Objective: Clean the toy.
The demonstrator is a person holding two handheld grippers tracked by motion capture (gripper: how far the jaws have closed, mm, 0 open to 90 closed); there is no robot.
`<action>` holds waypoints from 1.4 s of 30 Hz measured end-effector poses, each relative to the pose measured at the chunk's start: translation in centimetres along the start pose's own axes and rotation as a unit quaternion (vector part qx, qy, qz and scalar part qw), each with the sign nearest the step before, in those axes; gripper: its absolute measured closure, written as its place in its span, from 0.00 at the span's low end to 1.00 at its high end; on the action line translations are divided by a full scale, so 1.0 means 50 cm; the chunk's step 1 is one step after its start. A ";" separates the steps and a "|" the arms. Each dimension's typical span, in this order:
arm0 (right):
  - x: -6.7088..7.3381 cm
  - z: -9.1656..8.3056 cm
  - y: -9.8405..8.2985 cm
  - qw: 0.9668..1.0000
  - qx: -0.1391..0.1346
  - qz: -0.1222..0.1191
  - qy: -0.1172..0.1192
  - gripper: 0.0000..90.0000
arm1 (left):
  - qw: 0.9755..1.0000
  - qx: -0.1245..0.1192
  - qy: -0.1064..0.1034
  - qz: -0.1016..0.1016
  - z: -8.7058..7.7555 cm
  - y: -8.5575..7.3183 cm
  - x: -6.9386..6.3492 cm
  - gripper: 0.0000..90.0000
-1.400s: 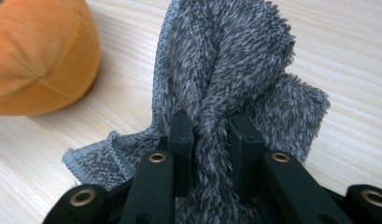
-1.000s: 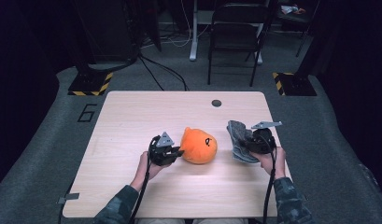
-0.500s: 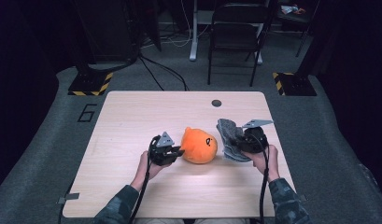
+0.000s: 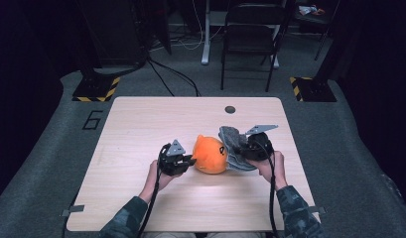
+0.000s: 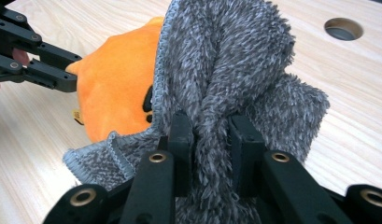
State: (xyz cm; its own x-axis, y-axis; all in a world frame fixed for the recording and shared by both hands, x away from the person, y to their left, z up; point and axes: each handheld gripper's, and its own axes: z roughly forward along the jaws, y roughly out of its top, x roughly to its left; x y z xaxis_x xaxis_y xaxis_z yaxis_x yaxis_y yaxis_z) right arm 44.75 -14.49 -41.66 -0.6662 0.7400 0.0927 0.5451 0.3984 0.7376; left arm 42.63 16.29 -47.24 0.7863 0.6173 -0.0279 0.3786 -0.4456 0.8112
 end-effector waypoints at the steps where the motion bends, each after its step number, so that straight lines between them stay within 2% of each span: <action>1: 0.001 0.002 0.002 1.000 0.002 0.001 0.003 0.82 | 1.000 0.002 0.000 0.000 -0.001 0.000 0.000 0.85; 7: 0.009 0.007 0.019 1.000 -0.008 0.009 0.010 0.82 | 1.000 0.000 -0.001 0.000 0.000 0.000 0.001 0.84; 13: 0.032 0.019 0.034 1.000 0.002 -0.013 0.016 0.82 | 1.000 -0.001 -0.001 -0.002 0.000 0.001 -0.001 0.85; 17: 0.047 0.025 0.045 1.000 0.003 -0.017 0.017 0.82 | 1.000 0.000 -0.004 0.002 -0.001 0.002 -0.001 0.85; 21: 0.055 0.033 0.052 0.999 0.001 -0.033 0.023 0.82 | 1.000 -0.003 -0.001 0.002 0.000 0.002 -0.002 0.84; 28: 0.071 0.041 0.065 0.998 -0.002 -0.044 0.033 0.81 | 1.000 -0.003 -0.002 -0.003 0.000 0.004 -0.003 0.84; 37: 0.100 0.064 0.081 0.997 0.001 -0.058 0.046 0.82 | 1.000 -0.003 -0.003 0.000 -0.002 0.006 -0.005 0.84; 42: 0.111 0.074 0.086 0.997 0.005 -0.071 0.035 0.82 | 1.000 -0.006 -0.002 -0.001 -0.001 0.006 -0.007 0.84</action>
State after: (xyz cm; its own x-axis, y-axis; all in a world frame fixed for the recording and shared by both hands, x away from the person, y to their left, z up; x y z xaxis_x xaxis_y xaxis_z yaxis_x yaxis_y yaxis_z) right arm 45.29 -6.68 -40.44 -0.7710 0.6359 0.0341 0.4468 0.5019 0.7406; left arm 42.43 15.97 -46.96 0.7872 0.6159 -0.0308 0.3737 -0.4367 0.8183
